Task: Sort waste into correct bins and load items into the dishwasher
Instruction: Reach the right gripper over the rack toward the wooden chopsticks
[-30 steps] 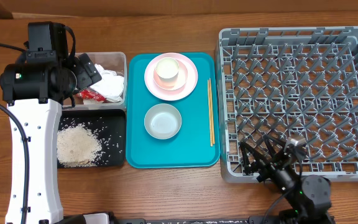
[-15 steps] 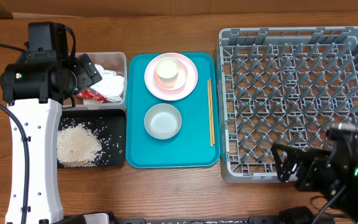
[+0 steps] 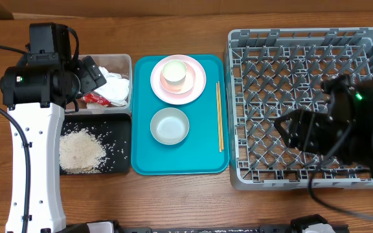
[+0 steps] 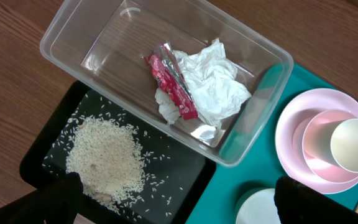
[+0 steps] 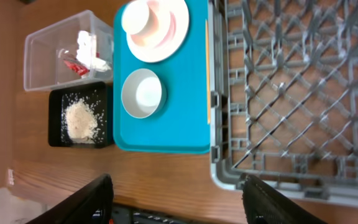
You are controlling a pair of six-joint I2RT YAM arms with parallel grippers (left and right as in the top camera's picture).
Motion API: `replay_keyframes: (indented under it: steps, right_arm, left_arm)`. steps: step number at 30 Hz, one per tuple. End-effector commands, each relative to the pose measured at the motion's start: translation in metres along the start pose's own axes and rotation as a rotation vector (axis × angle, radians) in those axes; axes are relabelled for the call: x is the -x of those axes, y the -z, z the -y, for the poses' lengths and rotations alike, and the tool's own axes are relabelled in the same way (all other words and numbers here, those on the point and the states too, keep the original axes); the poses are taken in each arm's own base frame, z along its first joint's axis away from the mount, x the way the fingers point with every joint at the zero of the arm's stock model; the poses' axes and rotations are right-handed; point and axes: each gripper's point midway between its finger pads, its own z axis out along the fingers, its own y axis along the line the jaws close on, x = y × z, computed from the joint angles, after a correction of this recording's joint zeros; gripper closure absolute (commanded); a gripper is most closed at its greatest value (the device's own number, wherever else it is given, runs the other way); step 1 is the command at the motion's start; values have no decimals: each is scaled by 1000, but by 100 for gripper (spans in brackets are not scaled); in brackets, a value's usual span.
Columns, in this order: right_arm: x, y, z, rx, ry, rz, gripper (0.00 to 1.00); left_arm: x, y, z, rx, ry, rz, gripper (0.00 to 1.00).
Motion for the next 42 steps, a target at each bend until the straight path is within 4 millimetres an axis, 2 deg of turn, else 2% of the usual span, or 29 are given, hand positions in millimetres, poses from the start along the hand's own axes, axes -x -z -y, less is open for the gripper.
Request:
replay_keyframes:
  steps: [1,3,5,11,15,19,22,25,26,31,36,39,42]
  right_arm:
    - [-2,-5,12,-76,-47,-41,32]
    - [-1,-11,20,-124,-48,-54,34]
    - [0,-17,20,-134,-44,-63,34]
    - [11,-43,0,-139,-19,-25,38]
    - [7,-65,-12,-207,21,-11,40]
    - [-8,-96,-13,-329,54,-27,42]
    - [-24,-127,-20,-346,108,-77,44]
    - [-37,-163,-23,-358,143,-112,46]
    - [-41,-181,-22,-362,151,-121,46]
    - [-45,-235,-20,-356,159,-121,51]
    - [-41,-259,-24,-351,165,-113,52]
    - [-38,-272,-18,-395,175,-92,52]
    - [-41,-293,-12,-451,206,-85,52]
  left_arm:
    - [1,0,0,0,5,1,0]
    - [1,0,0,0,5,1,0]
    - [1,0,0,0,5,1,0]
    - [1,0,0,-1,5,1,0]
    - [1,0,0,0,5,1,0]
    - [1,0,0,0,5,1,0]
    - [1,0,0,-1,5,1,0]
    - [1,0,0,0,5,1,0]
    - [1,0,0,-1,5,1,0]
    - [1,0,0,-1,5,1,0]
    - [1,0,0,-1,5,1,0]
    - [1,0,0,0,5,1,0]
    - [1,0,0,0,5,1,0]
